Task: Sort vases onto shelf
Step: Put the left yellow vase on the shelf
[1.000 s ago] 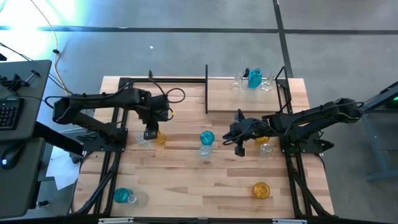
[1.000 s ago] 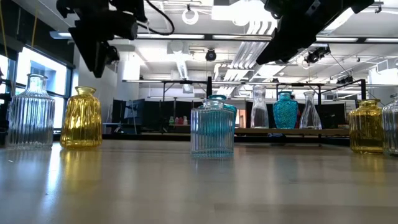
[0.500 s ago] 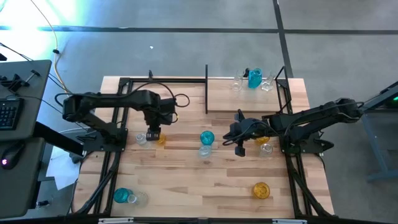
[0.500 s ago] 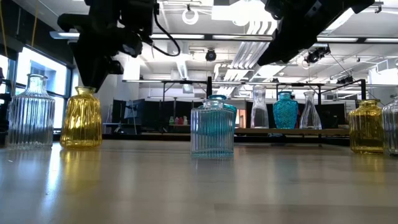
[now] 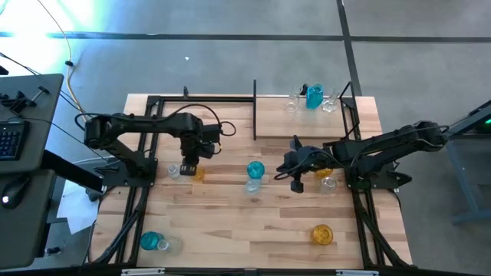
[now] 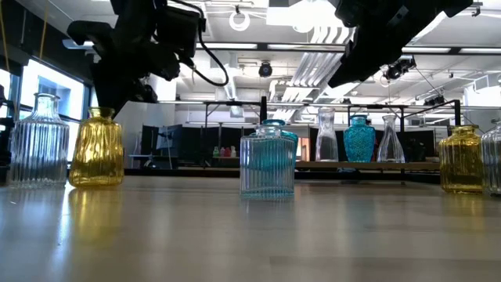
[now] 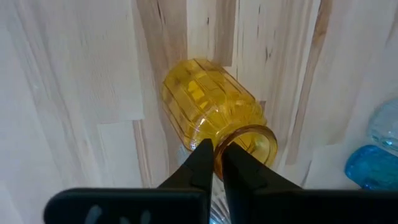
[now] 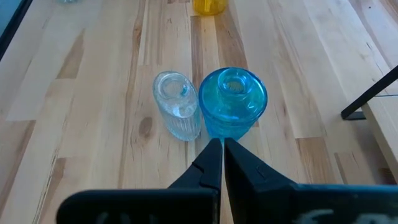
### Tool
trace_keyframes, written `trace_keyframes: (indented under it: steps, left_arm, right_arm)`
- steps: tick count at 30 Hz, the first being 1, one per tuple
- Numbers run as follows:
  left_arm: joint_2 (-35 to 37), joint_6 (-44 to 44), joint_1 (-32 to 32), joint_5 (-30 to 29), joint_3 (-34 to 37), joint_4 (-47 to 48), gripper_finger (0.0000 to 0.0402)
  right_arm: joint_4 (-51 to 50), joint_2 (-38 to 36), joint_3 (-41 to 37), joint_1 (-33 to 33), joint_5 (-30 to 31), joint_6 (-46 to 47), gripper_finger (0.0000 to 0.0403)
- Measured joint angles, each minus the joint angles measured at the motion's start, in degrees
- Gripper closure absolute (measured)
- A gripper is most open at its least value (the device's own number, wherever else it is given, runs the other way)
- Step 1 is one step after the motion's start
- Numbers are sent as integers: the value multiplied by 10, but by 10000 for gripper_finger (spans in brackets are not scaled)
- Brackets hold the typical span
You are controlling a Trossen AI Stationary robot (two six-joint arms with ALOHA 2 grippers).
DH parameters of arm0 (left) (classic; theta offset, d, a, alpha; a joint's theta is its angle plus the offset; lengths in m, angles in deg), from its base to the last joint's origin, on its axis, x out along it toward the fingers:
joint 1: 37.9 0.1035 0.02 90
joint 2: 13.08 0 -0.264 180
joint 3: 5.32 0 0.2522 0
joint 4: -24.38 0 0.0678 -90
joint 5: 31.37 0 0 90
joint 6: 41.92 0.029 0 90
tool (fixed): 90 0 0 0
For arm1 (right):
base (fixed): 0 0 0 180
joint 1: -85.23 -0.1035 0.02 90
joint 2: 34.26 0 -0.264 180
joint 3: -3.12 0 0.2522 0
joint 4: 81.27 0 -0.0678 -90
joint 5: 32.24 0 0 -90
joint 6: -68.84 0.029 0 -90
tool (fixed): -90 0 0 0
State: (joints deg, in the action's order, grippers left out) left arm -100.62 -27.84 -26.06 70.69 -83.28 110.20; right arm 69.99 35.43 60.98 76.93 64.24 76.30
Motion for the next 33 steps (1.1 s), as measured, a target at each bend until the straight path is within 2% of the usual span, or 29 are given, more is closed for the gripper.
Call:
trace_keyframes:
  steps: [8, 16, 21, 26, 33]
  left_arm:
    - [0, 1, -1, -8, -16, 4, 396]
    - [1, -39, 1, -5, -128, 16, 397]
    - [-6, -71, 1, 20, -207, 16, 398]
    - [-57, -80, 1, 30, -311, 18, 398]
    - [-184, -75, 10, 30, -468, 16, 398]
  right_arm:
    - [-3, 0, 0, 0, 0, -15, 402]
    - [-15, 0, 0, 0, 0, -14, 402]
    - [-34, -25, 0, 0, 0, -15, 402]
    - [-69, -91, 0, 0, 39, -13, 402]
    - [-131, -167, 1, 0, 119, -9, 402]
